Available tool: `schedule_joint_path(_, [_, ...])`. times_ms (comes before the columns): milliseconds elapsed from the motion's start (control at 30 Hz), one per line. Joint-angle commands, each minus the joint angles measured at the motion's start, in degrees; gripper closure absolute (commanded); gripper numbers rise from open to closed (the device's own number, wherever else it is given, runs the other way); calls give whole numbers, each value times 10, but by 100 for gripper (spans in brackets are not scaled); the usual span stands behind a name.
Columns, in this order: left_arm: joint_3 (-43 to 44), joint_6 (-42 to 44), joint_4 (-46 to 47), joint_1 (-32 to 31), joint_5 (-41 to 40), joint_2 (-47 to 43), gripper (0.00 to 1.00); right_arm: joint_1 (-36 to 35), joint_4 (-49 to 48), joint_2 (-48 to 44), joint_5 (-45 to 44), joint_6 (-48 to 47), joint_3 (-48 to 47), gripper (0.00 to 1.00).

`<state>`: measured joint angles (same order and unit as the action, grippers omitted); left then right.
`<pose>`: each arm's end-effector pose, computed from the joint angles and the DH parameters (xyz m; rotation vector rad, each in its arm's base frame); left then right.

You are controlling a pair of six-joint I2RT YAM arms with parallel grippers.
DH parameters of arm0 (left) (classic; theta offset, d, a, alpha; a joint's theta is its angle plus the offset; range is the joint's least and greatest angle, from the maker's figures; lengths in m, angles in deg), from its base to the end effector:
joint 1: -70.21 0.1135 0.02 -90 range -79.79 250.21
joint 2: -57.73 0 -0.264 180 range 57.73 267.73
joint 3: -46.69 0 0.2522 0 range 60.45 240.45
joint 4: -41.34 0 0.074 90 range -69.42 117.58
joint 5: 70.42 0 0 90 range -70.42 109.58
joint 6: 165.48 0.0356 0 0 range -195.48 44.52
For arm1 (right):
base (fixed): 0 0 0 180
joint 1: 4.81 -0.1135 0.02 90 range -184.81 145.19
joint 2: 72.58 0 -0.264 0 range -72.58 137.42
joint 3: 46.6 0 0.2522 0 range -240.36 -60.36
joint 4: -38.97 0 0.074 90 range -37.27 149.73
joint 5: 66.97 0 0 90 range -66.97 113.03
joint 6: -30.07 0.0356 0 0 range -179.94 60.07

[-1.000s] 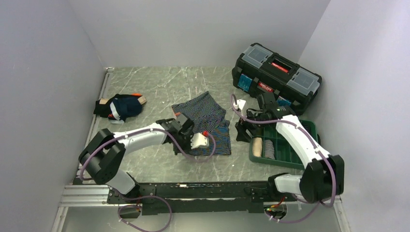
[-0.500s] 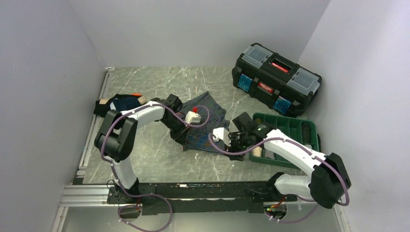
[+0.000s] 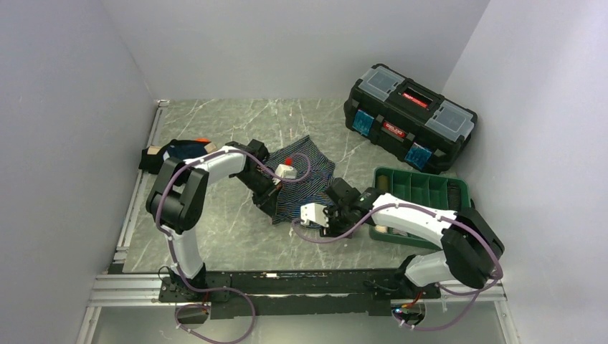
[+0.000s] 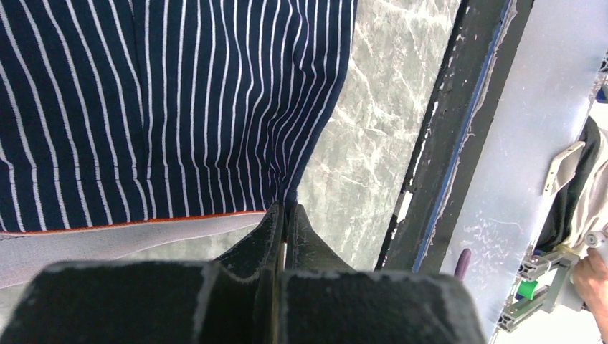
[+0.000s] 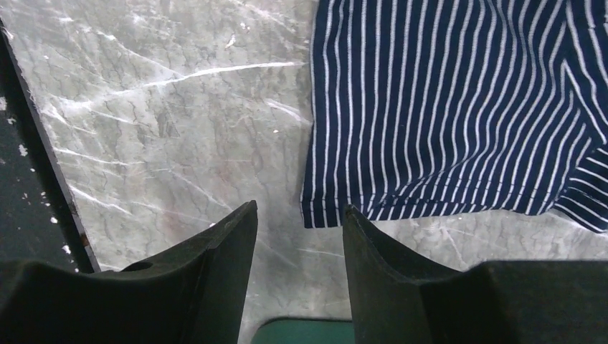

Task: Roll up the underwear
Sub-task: Fold the underwear at the center of the board.

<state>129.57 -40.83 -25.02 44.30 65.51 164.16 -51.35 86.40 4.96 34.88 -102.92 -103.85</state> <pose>0.2821 -0.1655 0.1672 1.4317 2.4502 -1.1989 0.1604 0.1799 0.1831 -1.9724 1.9090 0.3014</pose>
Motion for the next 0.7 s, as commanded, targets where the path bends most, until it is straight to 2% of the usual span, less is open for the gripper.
schedule_joint_path(0, [21, -1, -21, 5, 36, 9, 100, -17, -25, 7, -40, -11, 15, 51])
schedule_joint_path(433, [12, 4, -22, 8, 24, 7, 100, -28, -51, 38, -71, -12, 24, 66])
schedule_joint_path(667, [6, 13, -31, 9, 24, -1, 100, -29, -48, 52, -75, -13, 30, 80])
